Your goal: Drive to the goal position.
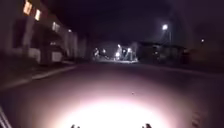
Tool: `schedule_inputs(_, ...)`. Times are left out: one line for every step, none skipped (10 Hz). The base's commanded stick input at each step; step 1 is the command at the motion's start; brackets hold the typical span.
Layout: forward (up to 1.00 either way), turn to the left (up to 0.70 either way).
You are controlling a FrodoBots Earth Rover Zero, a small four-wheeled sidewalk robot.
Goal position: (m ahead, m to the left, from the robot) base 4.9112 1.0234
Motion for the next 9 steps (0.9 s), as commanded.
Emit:
schedule_inputs(0.85, 0.00)
schedule_inputs(0.85, 0.00)
schedule_inputs(0.85, 0.00)
schedule_inputs(0.85, 0.00)
schedule_inputs(0.85, 0.00)
schedule_inputs(0.85, 0.00)
schedule_inputs(0.85, 0.00)
schedule_inputs(0.85, 0.00)
schedule_inputs(0.85, 0.00)
